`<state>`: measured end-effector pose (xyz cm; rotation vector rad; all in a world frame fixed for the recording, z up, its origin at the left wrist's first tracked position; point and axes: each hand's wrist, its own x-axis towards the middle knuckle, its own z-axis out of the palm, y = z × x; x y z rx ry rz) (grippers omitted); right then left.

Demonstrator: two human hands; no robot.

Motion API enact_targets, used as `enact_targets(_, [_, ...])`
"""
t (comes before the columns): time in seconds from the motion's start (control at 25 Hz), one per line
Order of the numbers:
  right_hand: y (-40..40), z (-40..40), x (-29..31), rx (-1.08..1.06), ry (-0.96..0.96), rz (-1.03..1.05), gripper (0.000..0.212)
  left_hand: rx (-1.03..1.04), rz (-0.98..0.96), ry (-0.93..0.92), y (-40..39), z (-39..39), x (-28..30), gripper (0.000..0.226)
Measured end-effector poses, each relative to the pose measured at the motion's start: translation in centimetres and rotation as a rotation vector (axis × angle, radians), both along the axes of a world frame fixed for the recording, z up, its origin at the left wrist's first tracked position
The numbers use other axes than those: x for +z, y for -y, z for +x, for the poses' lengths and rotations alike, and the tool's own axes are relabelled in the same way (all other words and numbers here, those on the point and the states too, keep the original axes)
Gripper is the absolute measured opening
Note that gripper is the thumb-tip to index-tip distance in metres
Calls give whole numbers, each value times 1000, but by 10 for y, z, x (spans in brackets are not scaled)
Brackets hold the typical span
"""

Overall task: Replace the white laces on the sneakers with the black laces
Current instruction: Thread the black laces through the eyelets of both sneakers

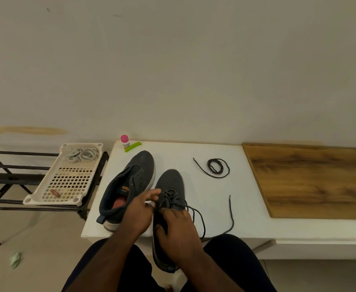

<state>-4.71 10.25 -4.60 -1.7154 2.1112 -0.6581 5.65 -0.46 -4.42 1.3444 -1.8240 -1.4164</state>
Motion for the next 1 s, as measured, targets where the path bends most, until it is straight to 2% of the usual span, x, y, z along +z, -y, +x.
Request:
enact_targets(0.08, [1, 0, -3, -4, 11, 10, 31, -98, -35, 70, 0, -4, -6, 36])
enact_targets(0.24, [1, -1, -4, 7, 5, 31, 30, -79, -109, 84, 5, -8, -5, 22])
enact_targets(0.48, [-1, -4, 3, 14, 1, 47, 40, 217, -116, -247, 1, -6, 19, 12])
enact_targets(0.56, [-2, -2, 3, 11, 2, 36, 38, 163, -12, -176, 3, -3, 11, 15])
enact_targets(0.64, [-1, 0, 1, 15, 12, 19, 29, 15, 38, -39, 3, -1, -3, 18])
enact_targets(0.72, [0, 0, -1, 16, 11, 9, 21, -63, -41, 61, 3, -6, -8, 14])
enact_targets(0.8, [0, -1, 0, 13, 10, 22, 25, 3, -128, 80, 3, -9, -2, 11])
enact_targets(0.84, [0, -2, 0, 15, 7, 29, 30, 86, -150, 44, 3, -10, 5, 10])
enact_targets(0.92, [-1, -3, 1, 14, -2, 33, 37, 278, -169, -181, 4, -7, 14, 8])
enact_targets(0.96, [-1, -4, 0, 15, -3, 32, 38, 315, -131, -272, 6, -6, 13, 8])
enact_targets(1.0, [0, -3, 0, 16, 0, 31, 37, 298, -70, -278, 6, -4, 12, 9])
